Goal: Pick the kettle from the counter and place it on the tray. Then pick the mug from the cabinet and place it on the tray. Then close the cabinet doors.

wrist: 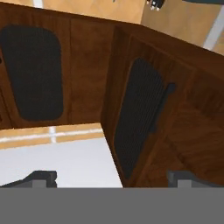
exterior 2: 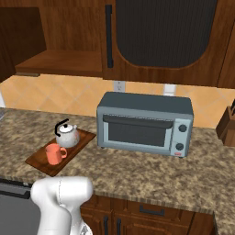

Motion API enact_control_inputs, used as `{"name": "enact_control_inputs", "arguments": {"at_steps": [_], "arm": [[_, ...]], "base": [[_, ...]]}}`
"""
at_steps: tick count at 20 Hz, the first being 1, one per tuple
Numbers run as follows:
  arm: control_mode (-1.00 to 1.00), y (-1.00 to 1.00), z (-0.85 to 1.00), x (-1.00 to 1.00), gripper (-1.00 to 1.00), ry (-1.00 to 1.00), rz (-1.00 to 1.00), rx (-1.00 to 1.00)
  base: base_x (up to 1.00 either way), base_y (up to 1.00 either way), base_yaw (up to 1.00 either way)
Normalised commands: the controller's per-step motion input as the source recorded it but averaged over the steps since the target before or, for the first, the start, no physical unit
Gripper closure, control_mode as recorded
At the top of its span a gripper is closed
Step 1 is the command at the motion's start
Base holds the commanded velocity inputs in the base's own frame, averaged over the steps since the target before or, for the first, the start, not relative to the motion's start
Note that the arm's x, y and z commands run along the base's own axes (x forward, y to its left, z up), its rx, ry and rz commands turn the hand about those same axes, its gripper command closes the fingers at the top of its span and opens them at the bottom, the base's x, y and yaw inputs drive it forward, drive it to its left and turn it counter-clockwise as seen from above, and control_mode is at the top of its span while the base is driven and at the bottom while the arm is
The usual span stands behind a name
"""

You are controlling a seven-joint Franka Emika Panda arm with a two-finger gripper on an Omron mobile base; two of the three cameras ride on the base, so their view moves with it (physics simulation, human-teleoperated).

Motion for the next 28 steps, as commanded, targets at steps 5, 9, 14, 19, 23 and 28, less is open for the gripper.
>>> {"name": "enact_control_inputs", "arguments": {"at_steps": [5,9,14,19,23,28], "arm": [[-1.00,0.47,-0.26,0.37,-1.00,0.24,0.00,-0.07],[-1.00,0.43,-0.36,0.51,-1.00,0.25,0.00,-0.08],[-1.00,0.39,-0.37,0.43,-1.00,0.20,-0.01,-0.08],[-1.00,0.40,-0.39,0.35,-1.00,0.17,-0.01,-0.08],[-1.00,0.33,-0.40,0.33,-1.00,0.12,0.00,-0.08],[-1.00,0.44,-0.11,0.08,-1.00,0.11,-0.03,-0.05]], "base": [[0.00,0.00,0.00],[0.00,0.00,0.00],[0.00,0.00,0.00],[0.00,0.00,0.00],[0.00,0.00,0.00],[0.00,0.00,0.00]]}}
